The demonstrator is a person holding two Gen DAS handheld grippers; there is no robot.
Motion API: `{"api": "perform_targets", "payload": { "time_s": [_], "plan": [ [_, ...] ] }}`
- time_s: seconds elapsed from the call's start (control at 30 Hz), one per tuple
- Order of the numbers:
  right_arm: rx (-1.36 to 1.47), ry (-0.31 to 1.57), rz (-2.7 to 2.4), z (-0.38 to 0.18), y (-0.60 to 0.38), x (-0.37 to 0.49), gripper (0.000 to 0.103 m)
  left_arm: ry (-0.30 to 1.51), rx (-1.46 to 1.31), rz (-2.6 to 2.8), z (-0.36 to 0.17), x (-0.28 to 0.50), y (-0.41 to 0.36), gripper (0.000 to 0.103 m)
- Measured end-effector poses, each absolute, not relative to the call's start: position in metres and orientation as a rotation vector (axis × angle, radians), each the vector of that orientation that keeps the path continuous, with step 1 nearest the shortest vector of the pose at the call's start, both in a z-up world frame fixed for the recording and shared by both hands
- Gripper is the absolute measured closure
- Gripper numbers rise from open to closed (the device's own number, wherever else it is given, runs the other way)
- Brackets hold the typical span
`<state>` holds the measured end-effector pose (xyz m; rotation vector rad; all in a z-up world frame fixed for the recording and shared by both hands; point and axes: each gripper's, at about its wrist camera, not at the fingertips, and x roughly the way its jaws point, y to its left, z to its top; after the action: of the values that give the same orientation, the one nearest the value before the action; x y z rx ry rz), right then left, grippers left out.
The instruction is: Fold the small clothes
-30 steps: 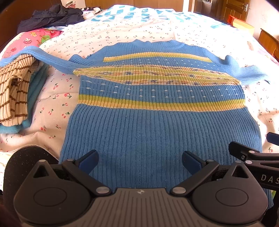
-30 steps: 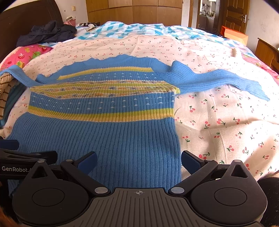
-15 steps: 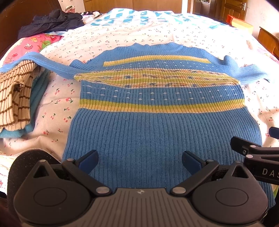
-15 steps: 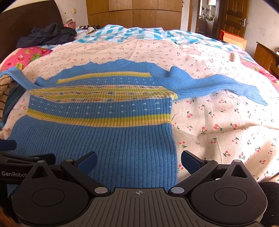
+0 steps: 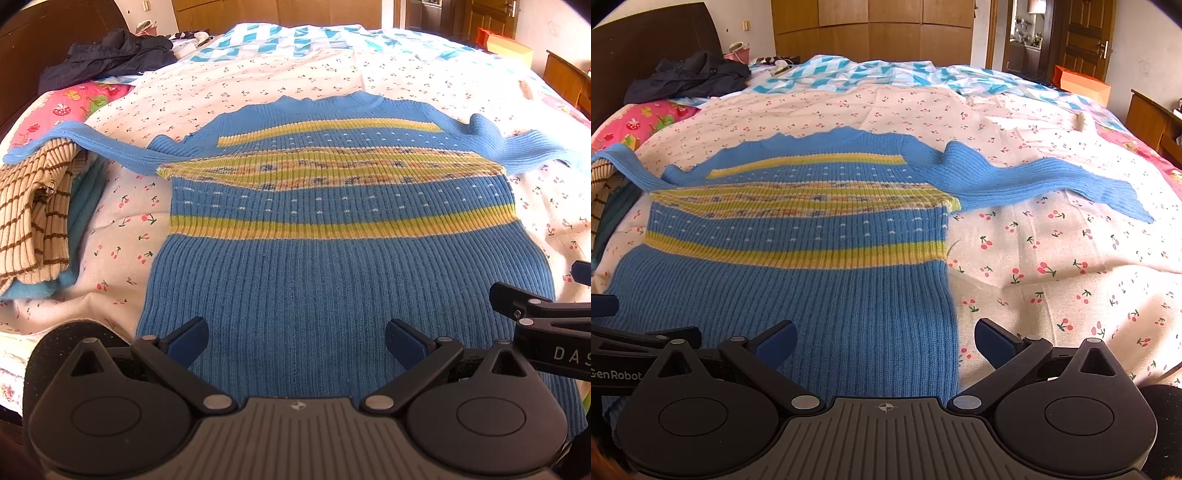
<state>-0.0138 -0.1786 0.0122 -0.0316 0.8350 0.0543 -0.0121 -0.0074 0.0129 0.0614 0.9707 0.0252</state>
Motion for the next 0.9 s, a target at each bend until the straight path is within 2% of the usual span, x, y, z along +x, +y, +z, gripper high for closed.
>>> {"api": "perform_targets", "payload": {
  "time_s": [0.9],
  "plan": [
    [-0.021, 0.801, 0.008, 0.018, -0.189, -0.013, 0.001, 0.923, 0.119, -0.013, 0.023, -0.009, -0.022, 0.000]
  ]
}}
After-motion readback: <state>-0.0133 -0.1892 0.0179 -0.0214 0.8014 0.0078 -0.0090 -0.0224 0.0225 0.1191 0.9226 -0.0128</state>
